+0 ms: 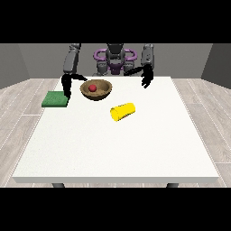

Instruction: Pick the cup and pour the ball into the bowl, then pick the bowl and place it on the pad

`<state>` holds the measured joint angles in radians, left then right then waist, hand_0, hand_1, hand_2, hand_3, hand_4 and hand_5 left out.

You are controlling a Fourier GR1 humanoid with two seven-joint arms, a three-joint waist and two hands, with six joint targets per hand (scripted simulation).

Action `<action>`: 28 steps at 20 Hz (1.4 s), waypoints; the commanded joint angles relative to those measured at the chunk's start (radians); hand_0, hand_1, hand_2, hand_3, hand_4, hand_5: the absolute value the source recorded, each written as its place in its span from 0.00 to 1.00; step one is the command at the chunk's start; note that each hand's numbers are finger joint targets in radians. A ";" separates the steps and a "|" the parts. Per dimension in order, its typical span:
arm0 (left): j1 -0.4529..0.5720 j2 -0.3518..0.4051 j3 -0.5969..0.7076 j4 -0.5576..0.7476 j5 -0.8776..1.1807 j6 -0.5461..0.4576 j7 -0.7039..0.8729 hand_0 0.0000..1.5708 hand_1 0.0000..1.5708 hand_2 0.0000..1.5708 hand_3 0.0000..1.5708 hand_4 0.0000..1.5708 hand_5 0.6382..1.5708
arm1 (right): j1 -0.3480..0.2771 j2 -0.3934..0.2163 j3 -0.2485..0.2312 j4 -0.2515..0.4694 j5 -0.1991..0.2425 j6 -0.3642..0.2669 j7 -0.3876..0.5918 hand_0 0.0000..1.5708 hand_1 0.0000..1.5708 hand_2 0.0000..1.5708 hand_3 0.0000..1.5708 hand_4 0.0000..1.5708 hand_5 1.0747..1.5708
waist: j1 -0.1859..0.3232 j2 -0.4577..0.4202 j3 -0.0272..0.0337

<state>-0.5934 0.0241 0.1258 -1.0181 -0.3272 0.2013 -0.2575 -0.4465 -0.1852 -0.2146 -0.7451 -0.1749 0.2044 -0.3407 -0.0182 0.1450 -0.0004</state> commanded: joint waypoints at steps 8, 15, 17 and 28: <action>-0.013 -0.012 -0.069 -0.094 0.006 -0.035 0.005 0.00 0.00 0.00 0.00 0.00 0.98 | -0.013 0.011 -0.055 0.163 -0.026 -0.004 -0.140 0.00 0.00 0.00 0.00 0.13 0.94 | 0.104 0.079 0.0013; 0.008 -0.023 -0.108 -0.121 0.004 -0.058 0.046 0.00 0.00 0.00 0.00 0.00 0.99 | 0.034 0.052 -0.058 0.109 -0.051 -0.019 -0.077 0.00 0.00 0.00 0.00 0.14 0.92 | 0.150 0.030 0.0010; -0.028 -0.009 -0.091 -0.125 0.015 -0.082 0.062 0.00 0.00 0.00 0.00 0.00 0.99 | 0.034 0.085 -0.057 0.095 -0.044 -0.054 -0.108 0.00 0.00 0.00 0.00 0.16 0.92 | 0.165 0.058 0.0013; 0.038 0.082 -0.009 -0.097 0.076 -0.120 -0.006 0.00 0.00 0.00 0.00 0.00 0.99 | -0.011 0.159 -0.001 0.110 -0.024 -0.145 -0.013 0.00 0.00 0.00 0.00 0.24 0.96 | 0.091 0.016 0.0004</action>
<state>-0.5544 0.0545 0.0689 -1.1293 -0.2818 0.0989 -0.2124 -0.4574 -0.0521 -0.2366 -0.6613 -0.2126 0.0825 -0.3716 0.0940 0.1243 -0.0059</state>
